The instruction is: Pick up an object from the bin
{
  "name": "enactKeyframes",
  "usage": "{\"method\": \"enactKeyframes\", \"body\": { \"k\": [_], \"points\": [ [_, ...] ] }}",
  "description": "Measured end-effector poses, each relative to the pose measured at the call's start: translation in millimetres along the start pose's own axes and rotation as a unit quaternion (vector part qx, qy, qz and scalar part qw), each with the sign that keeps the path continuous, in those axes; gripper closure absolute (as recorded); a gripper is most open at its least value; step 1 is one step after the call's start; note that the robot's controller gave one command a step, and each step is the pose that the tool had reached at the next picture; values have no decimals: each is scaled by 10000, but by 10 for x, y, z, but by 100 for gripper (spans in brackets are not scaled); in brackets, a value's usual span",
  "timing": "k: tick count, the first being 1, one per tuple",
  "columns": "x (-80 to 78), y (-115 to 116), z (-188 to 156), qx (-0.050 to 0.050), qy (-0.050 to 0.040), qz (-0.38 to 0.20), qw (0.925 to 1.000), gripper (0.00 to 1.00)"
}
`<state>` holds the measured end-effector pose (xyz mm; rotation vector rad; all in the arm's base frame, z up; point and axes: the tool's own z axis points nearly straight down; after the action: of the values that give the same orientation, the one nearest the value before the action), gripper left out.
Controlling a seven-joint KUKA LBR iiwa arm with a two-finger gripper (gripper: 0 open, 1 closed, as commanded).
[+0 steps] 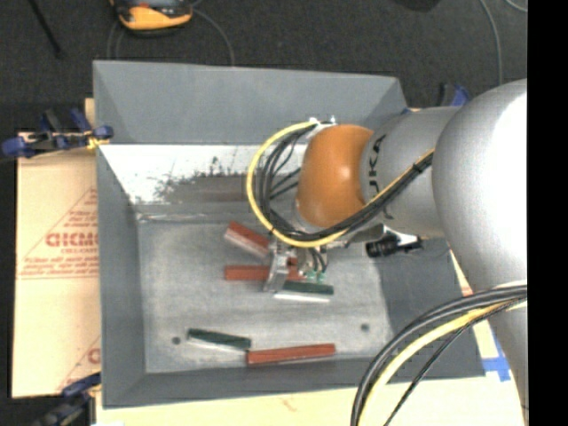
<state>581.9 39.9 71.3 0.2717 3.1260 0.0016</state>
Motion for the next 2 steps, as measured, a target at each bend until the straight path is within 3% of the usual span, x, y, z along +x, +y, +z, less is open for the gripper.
{"method": "enactKeyframes", "body": {
  "k": [2],
  "points": [
    [-8,0,-11,1,9,6,10000,100]
  ]
}}
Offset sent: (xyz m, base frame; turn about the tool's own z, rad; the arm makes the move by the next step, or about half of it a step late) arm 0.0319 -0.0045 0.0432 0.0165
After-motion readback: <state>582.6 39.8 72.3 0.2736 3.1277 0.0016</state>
